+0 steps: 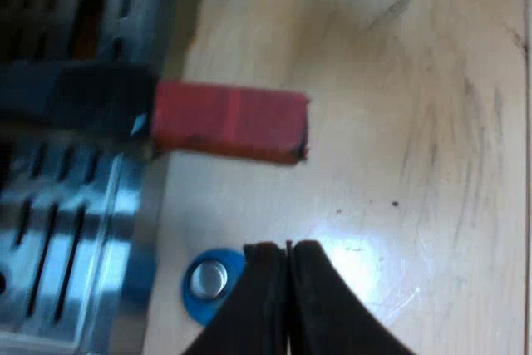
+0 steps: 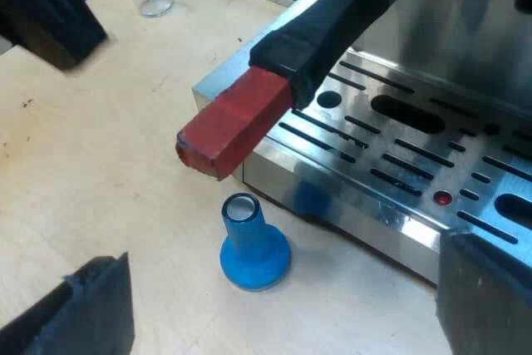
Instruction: Put the handle in the coffee machine
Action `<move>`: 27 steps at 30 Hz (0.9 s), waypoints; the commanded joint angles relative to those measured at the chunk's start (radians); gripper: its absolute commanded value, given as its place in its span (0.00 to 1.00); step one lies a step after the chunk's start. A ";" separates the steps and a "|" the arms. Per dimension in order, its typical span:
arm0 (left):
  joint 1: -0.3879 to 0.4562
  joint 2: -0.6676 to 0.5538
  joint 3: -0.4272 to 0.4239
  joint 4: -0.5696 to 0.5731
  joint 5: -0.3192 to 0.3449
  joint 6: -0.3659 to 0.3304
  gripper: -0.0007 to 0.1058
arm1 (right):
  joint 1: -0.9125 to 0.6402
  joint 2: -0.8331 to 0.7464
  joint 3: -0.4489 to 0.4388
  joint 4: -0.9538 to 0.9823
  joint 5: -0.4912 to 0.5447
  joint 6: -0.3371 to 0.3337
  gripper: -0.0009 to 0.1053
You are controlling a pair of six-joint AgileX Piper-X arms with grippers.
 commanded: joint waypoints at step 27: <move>0.020 -0.418 -0.005 -0.357 -0.327 -0.629 0.73 | -0.148 -0.008 -0.187 0.133 -0.001 -0.085 0.72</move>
